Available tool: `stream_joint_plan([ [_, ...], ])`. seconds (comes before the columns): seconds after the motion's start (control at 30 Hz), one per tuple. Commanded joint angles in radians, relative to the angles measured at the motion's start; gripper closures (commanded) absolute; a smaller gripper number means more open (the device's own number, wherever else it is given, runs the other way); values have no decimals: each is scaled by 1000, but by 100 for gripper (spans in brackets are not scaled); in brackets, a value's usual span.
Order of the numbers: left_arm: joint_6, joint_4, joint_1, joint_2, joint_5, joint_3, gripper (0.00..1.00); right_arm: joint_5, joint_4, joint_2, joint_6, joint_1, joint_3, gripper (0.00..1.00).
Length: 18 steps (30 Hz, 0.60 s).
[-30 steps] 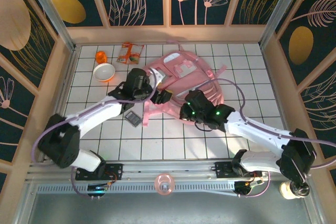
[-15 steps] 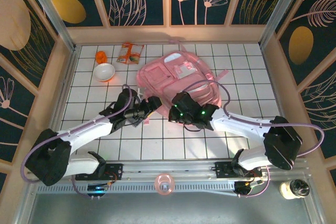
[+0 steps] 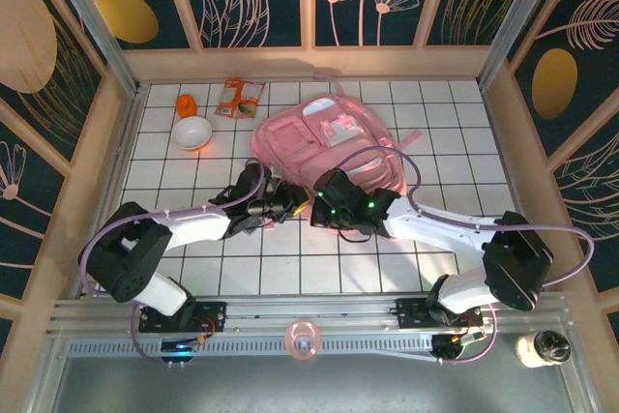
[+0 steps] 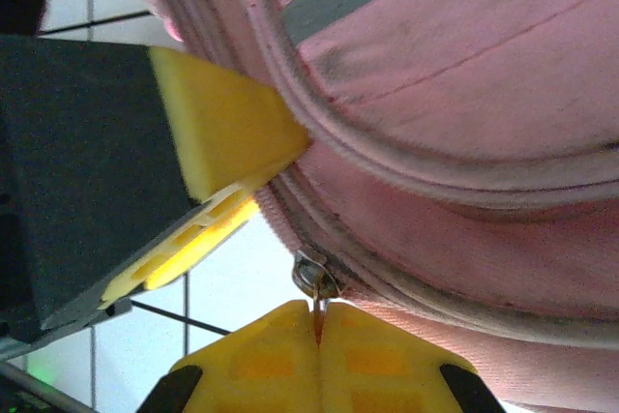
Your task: Pack the student bag
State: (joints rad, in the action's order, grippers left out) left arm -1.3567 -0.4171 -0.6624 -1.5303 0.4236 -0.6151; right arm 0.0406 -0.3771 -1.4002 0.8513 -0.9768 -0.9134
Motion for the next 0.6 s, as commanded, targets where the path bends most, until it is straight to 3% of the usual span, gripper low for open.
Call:
stream_joint_plan([
  [0.0, 25, 38, 22, 1, -53, -7, 97, 43, -217, 21, -36, 28, -51, 100],
  [0.33, 155, 188, 81, 79, -112, -52, 100, 40, -371, 134, -176, 214, 19, 100],
  [0.5, 115, 119, 81, 66, -57, -36, 100, -19, -254, 135, -211, 215, 47, 100],
  [0.57, 103, 103, 81, 65, -40, -36, 100, -47, -180, 132, -213, 211, 71, 86],
])
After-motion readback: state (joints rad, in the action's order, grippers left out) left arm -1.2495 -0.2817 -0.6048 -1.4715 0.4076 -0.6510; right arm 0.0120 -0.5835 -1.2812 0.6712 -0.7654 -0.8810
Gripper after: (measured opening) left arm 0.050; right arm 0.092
